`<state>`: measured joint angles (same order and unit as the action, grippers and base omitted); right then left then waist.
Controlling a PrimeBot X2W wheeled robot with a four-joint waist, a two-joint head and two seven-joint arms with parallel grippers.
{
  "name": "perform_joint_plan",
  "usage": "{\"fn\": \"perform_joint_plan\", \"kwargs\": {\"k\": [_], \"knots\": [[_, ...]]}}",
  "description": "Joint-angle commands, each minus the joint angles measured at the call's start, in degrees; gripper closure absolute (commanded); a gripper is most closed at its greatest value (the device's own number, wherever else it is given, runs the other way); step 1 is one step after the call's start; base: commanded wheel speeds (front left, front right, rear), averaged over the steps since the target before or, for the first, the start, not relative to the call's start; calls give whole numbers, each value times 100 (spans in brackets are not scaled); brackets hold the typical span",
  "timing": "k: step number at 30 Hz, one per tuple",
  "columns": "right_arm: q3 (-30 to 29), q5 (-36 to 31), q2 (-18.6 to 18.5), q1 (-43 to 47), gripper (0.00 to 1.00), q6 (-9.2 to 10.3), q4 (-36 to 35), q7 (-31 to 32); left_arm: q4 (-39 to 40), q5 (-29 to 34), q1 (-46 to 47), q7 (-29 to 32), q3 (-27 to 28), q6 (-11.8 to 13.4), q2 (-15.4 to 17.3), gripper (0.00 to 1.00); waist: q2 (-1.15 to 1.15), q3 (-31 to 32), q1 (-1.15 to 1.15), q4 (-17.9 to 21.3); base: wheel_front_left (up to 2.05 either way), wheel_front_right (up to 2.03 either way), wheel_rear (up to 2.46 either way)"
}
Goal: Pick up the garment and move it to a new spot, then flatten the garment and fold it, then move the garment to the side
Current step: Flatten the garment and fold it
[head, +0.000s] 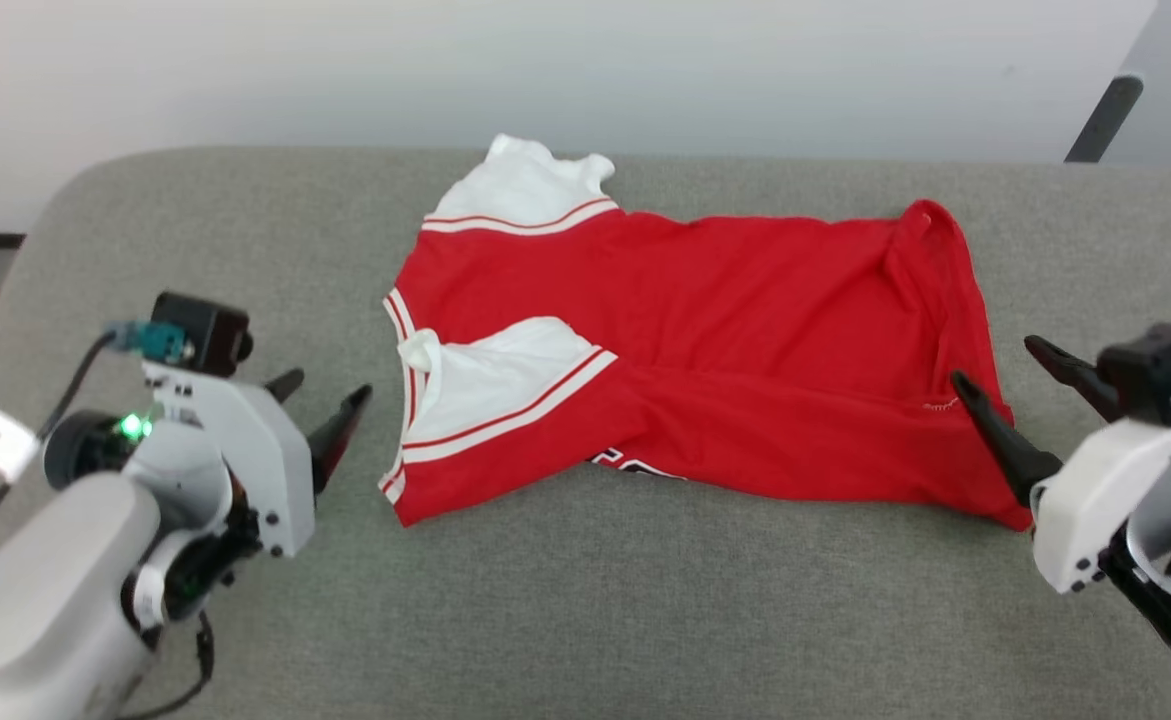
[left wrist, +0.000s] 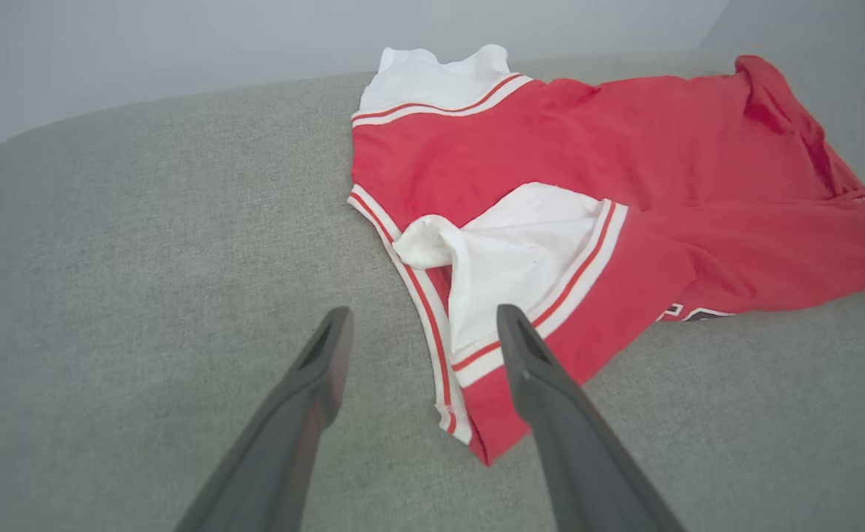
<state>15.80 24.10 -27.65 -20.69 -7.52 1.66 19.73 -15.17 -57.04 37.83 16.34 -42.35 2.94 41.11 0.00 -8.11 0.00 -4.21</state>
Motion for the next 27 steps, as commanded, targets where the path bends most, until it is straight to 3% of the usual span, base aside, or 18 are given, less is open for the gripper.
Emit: {"fn": "perform_joint_plan", "kwargs": {"k": [1, 13, 20, 27], "knots": [[-57, -47, 21, 105, 0, 6, -37, -91, 85, -20, -116, -44, 20, 62, 49, 0, 0, 109, 0, -22, 0, 0, 0], [-969, -662, 648, 1214, 0, 6, -668, -1131, 1412, -364, -969, 148, 270, 901, 644, 0, 0, 203, 0, 291, 0, 0, 0], [-1372, -736, 1059, 1553, 0, 6, -881, -1198, 1585, -740, -941, 739, 360, 1131, 863, 0, 0, 88, 0, 642, 0, 0, 0], [-1675, -707, 1304, 1646, 0, 6, -1009, -1178, 1276, -1064, -664, 1617, 287, 1258, 980, 0, 0, -144, 0, 940, 0, 0, 0]]}}
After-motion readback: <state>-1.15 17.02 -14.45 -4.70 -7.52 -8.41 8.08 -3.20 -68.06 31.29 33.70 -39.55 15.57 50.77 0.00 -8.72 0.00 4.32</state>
